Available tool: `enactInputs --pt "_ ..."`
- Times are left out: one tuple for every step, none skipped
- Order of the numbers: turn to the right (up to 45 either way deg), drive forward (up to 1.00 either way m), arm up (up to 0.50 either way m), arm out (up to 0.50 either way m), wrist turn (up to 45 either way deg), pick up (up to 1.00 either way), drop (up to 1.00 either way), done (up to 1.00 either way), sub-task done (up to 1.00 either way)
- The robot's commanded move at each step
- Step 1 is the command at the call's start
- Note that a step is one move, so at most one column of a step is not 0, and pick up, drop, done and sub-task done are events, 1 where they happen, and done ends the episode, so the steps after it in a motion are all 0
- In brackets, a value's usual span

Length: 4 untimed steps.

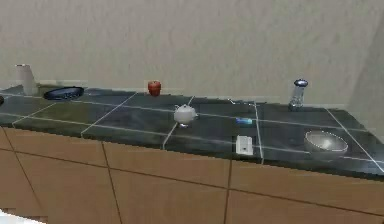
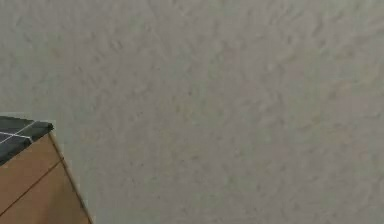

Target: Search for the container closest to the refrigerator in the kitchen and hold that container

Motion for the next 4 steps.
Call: enactInputs --pt "-45.0 0.0 0.0 0.0 0.0 0.0 0.0 0.0 0.0" --pt "-45.0 0.0 0.0 0.0 0.0 0.0 0.0 0.0 0.0" --pt "-39.0 0.0 0.0 0.0 0.0 0.0 0.0 0.0 0.0" --pt "0.0 0.7 0.0 0.0 0.0 0.0 0.0 0.0 0.0"
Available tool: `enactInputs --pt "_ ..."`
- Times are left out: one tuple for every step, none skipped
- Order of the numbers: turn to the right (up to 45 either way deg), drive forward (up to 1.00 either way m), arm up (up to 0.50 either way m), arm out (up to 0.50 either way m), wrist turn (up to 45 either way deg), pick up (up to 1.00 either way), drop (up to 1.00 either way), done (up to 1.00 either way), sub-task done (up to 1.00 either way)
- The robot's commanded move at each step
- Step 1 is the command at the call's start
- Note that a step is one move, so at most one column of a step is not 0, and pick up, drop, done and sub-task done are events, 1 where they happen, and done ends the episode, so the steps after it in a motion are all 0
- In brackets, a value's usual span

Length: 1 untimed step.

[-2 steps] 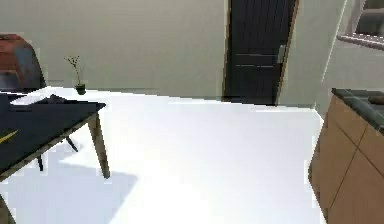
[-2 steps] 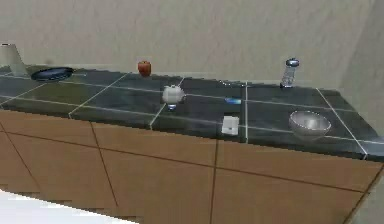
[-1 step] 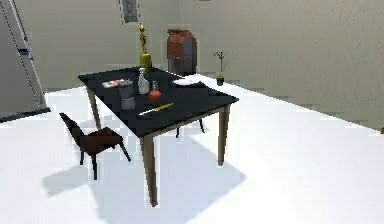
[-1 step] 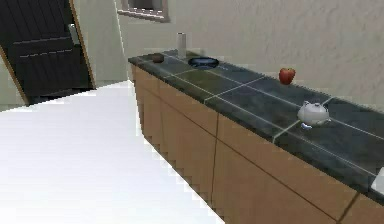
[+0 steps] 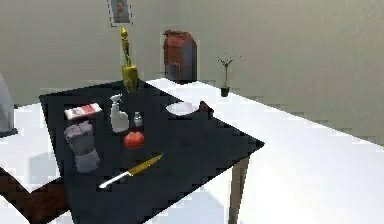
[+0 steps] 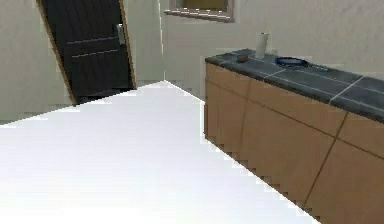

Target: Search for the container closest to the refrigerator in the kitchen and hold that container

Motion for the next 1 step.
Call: enactInputs --pt "-45.0 0.0 0.0 0.0 0.0 0.0 0.0 0.0 0.0"
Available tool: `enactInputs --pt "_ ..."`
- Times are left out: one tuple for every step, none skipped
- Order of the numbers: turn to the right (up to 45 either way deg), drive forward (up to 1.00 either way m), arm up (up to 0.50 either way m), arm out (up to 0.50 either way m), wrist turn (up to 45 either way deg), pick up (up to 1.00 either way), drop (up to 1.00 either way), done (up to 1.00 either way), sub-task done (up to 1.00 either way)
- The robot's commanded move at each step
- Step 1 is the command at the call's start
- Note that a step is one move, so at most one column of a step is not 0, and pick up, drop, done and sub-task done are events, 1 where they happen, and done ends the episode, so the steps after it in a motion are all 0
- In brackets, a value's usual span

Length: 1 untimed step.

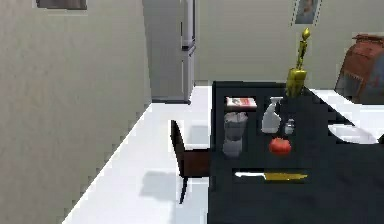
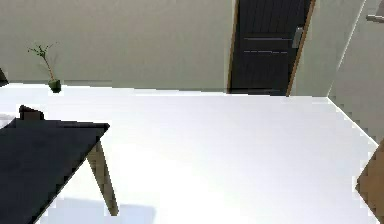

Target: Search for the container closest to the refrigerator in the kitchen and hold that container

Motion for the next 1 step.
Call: enactInputs --pt "-45.0 0.0 0.0 0.0 0.0 0.0 0.0 0.0 0.0"
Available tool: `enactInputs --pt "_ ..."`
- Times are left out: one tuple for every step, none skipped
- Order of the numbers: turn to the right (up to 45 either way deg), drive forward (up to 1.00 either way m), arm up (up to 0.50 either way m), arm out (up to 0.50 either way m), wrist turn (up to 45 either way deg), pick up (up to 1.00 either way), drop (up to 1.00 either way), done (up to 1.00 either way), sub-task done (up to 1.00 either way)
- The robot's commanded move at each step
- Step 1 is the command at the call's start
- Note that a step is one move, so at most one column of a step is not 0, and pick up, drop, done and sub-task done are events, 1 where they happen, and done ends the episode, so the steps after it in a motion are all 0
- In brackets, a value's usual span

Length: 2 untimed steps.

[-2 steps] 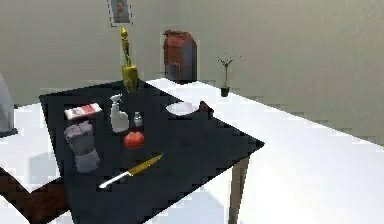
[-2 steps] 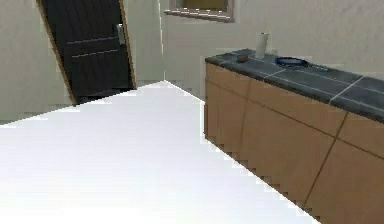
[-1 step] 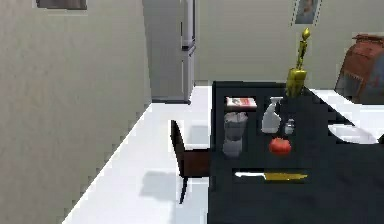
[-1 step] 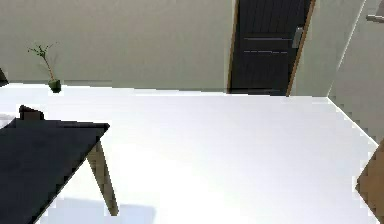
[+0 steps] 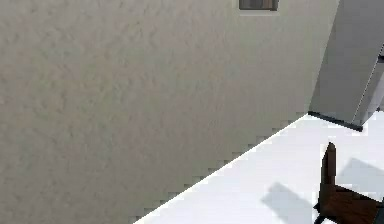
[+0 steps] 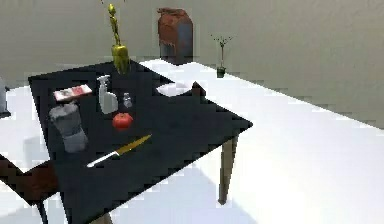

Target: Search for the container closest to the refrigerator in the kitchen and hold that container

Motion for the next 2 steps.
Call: enactInputs --pt "-21.0 0.0 0.0 0.0 0.0 0.0 0.0 0.0 0.0" --pt "42.0 0.0 0.0 0.0 0.0 0.0 0.0 0.0 0.0"
